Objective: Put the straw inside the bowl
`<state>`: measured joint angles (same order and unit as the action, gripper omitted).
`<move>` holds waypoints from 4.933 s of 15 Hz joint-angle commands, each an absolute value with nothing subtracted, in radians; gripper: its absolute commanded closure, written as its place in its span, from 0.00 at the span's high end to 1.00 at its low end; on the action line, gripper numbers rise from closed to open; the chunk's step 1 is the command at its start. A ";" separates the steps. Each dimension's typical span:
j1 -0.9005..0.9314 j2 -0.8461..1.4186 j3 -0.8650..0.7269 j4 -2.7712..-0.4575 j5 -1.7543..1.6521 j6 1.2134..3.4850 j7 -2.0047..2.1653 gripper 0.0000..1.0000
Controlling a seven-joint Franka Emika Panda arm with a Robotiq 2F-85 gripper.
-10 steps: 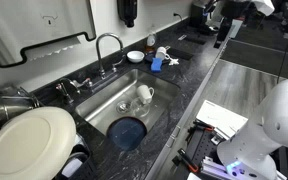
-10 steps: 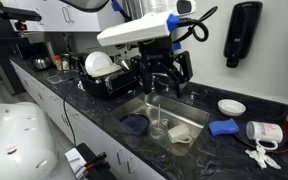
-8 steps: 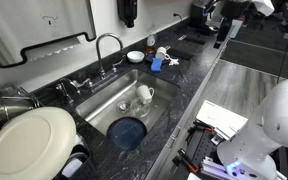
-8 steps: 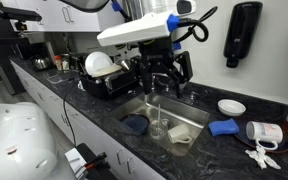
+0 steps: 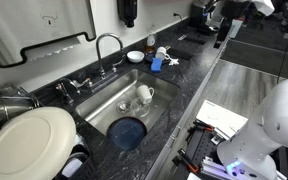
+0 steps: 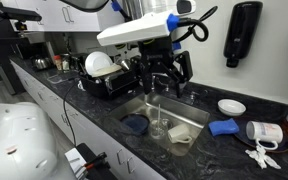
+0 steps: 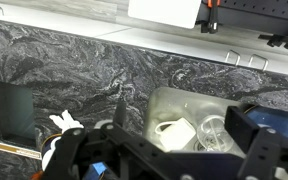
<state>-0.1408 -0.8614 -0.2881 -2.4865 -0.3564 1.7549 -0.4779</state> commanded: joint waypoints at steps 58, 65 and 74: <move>0.350 0.041 -0.210 -2.484 0.240 2.811 -0.772 1.00; 0.127 0.217 -0.019 -2.316 0.059 2.774 -0.688 1.00; -0.038 0.378 0.113 -2.178 0.075 2.714 -0.701 1.00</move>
<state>0.0181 0.3278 0.0644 -2.2354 0.0776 2.7513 -0.6939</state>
